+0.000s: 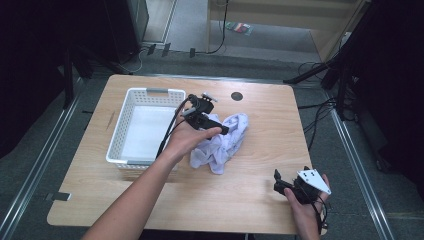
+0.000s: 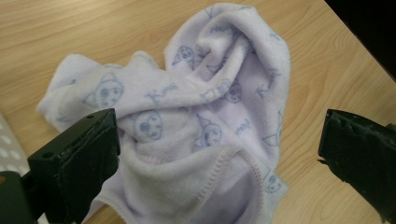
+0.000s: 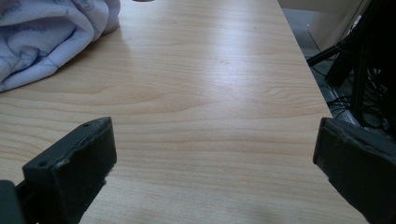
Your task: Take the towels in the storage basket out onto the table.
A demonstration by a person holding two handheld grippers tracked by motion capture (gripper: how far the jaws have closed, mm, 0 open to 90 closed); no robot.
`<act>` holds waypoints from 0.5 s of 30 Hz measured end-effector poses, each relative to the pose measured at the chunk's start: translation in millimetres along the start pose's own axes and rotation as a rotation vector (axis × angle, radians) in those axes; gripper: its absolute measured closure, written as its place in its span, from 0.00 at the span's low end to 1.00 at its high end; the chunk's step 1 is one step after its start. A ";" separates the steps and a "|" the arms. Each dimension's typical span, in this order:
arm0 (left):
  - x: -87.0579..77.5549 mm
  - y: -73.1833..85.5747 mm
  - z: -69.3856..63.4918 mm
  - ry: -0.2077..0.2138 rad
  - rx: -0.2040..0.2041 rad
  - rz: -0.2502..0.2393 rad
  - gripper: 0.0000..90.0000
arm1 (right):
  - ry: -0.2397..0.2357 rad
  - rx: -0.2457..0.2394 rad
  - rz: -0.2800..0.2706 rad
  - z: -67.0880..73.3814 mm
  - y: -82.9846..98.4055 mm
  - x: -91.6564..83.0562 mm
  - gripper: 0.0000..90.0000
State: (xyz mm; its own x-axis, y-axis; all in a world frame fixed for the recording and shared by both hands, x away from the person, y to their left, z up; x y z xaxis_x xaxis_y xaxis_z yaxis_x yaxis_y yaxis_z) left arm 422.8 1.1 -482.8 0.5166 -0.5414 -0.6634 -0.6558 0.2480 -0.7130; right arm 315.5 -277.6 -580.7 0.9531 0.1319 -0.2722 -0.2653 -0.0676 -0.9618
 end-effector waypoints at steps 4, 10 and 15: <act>-11.3 -1.4 8.0 -0.020 0.004 -0.016 0.00 | 0.001 0.001 0.001 0.0 0.1 0.0 0.00; -28.2 -1.5 22.1 -0.038 -0.005 -0.045 0.00 | 0.002 0.000 0.003 0.1 0.2 0.1 0.00; -40.9 1.7 34.3 -0.057 -0.014 -0.076 0.00 | 0.003 -0.002 0.003 0.1 0.1 0.2 0.00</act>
State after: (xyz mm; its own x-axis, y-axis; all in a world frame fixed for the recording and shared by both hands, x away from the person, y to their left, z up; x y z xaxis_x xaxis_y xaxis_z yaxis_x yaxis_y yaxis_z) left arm 419.5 51.2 -464.7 0.5952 -0.5119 -0.6194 -0.6210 0.1962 -0.7589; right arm 315.6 -277.5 -580.8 0.9529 0.1285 -0.2747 -0.2676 -0.0696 -0.9610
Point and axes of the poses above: each handheld gripper's, and its own axes: x roughly forward along the jaws, y roughly out of its underside, z roughly to its left, the point moved 8 cm from there along x, roughly forward along the jaws, and after that the axes turned 10 degrees about -z, right-handed, at the moved point
